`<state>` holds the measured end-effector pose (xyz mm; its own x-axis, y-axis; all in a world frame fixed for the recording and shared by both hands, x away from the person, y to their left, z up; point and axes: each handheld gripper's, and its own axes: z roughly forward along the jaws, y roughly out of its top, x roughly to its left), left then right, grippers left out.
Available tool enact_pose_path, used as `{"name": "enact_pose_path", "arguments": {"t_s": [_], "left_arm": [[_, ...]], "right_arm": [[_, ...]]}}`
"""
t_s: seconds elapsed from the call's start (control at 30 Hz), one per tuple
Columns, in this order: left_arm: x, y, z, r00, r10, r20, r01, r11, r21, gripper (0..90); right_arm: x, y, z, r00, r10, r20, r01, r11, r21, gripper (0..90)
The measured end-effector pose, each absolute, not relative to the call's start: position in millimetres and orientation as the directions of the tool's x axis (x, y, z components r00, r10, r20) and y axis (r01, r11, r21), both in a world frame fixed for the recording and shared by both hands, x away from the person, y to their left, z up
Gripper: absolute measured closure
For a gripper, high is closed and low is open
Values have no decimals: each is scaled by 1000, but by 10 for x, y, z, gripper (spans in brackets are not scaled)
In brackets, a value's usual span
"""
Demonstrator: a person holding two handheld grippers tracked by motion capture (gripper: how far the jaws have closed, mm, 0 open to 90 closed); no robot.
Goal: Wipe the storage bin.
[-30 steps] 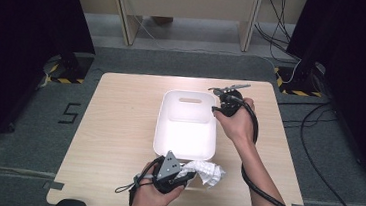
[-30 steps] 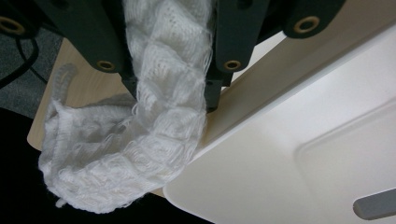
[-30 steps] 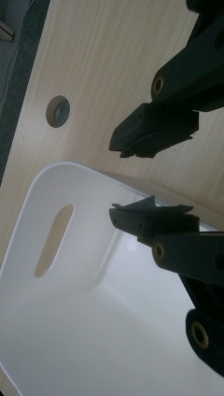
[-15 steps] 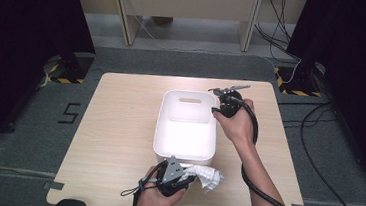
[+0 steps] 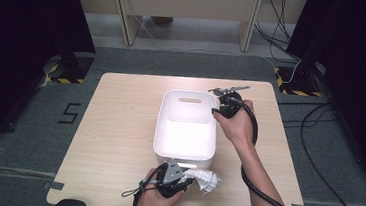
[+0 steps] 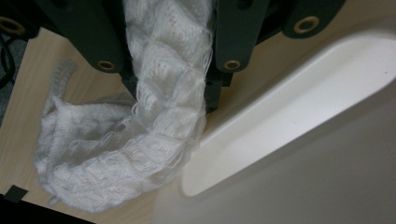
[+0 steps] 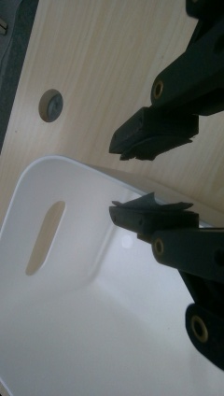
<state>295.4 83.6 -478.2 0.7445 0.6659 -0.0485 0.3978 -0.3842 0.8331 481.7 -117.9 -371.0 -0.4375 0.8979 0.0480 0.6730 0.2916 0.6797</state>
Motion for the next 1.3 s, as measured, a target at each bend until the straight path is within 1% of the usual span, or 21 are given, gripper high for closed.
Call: {"name": "enact_pose_path", "arguments": {"t_s": [0.17, 0.27, 0.83, 0.9, 1.13, 1.17, 1.3], "left_arm": [[2966, 868, -4837, 740, 671, -49, 411, -393, 823, 722], [2969, 885, -4867, 735, 676, -55, 419, -389, 821, 722], [3000, 917, -4985, 729, 682, -59, 446, -408, 796, 722], [2999, 911, -4999, 724, 686, -70, 455, -399, 796, 722], [2992, 920, -4992, 722, 688, -69, 458, -401, 794, 722], [2994, 935, -4982, 727, 684, -58, 451, -412, 792, 722], [2984, 989, -4971, 717, 694, -68, 460, -398, 794, 722]], "right_arm": [[4808, -1157, -3713, -440, 896, 59, 684, 292, 668, 703], [4808, -1149, -3716, -440, 896, 64, 690, 292, 662, 716], [4813, -1132, -3725, -439, 896, 67, 699, 293, 653, 710], [4810, -1133, -3718, -438, 897, 68, 700, 292, 652, 710], [4816, -1129, -3714, -438, 897, 65, 700, 294, 651, 709], [4816, -1126, -3712, -437, 897, 65, 700, 293, 651, 709], [4820, -1120, -3709, -440, 896, 63, 698, 297, 651, 709]]}}
